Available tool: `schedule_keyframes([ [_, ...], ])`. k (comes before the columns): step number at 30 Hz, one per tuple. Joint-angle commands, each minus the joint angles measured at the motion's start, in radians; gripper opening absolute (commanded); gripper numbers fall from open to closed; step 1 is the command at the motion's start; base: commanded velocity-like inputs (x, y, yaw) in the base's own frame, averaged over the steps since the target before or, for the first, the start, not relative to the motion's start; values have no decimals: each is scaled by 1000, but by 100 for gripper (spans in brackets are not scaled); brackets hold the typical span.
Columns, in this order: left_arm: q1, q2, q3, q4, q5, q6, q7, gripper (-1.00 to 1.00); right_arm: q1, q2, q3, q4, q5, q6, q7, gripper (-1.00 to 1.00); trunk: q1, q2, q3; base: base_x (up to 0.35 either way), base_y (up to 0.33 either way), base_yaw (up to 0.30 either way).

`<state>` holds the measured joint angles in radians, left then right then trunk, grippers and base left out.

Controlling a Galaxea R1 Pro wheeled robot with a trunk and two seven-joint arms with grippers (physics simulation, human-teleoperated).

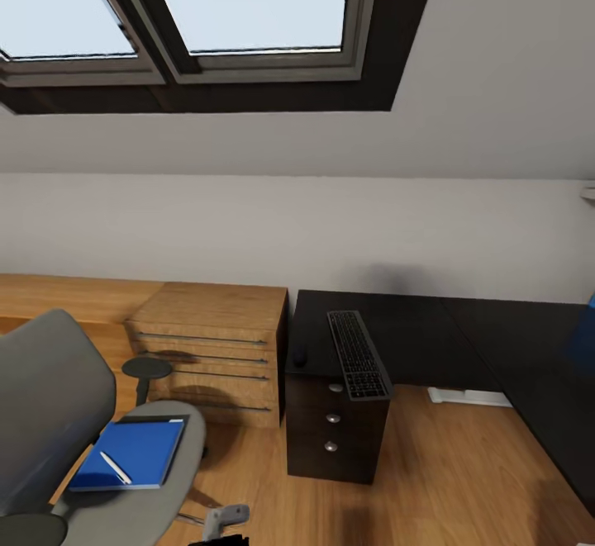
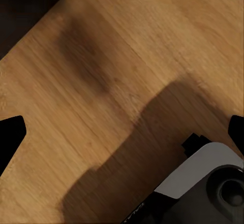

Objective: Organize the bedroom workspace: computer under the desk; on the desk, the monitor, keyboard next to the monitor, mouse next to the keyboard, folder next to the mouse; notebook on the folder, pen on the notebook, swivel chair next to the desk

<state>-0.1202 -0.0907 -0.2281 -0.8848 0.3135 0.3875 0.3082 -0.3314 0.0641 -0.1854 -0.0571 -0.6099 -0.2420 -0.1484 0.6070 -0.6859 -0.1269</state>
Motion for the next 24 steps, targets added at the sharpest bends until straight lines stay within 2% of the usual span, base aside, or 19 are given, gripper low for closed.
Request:
schedule_keyframes([
  [1,-10,-1,-3,1,11,13,9,100,-1,1,-9,-26,5,-10,-2,100,-4,6,1,0,0,0],
  [2,-23,-3,0,12,12,26,9,100,-1,1,-9,-79,7,-29,-2,100,-8,13,5,0,0,0],
  [5,-35,-5,5,56,16,33,7,100,-1,-1,-9,-148,9,-61,-1,100,-19,34,14,0,0,0],
  [6,-40,-6,8,95,18,24,6,100,-1,-4,-9,-179,11,-81,-1,100,-23,41,17,0,0,0],
  [8,-43,-6,11,129,21,-4,7,100,-1,-10,-9,-199,12,-97,-1,100,-31,55,23,0,0,0],
  [9,-45,-6,12,154,22,-45,9,100,-1,-22,-6,-211,15,-109,0,100,-34,62,26,0,0,0],
  [12,-46,-5,15,181,24,-110,11,100,-1,-42,6,-223,26,-119,8,100,-42,76,33,0,0,0],
  [15,-48,-5,15,211,24,-160,11,100,-1,-59,63,-227,81,-132,33,100,-42,76,33,0,0,0],
  [16,-48,-6,12,224,23,-174,10,100,-1,-66,108,-227,125,-145,49,100,-42,76,33,0,0,0],
  [19,-48,-8,8,243,21,-192,8,100,-1,-75,177,-227,204,-175,69,100,-42,76,33,0,0,0],
  [24,-49,-9,7,271,20,-240,4,100,-1,-75,215,-220,250,-197,80,100,-42,76,33,0,0,0],
])
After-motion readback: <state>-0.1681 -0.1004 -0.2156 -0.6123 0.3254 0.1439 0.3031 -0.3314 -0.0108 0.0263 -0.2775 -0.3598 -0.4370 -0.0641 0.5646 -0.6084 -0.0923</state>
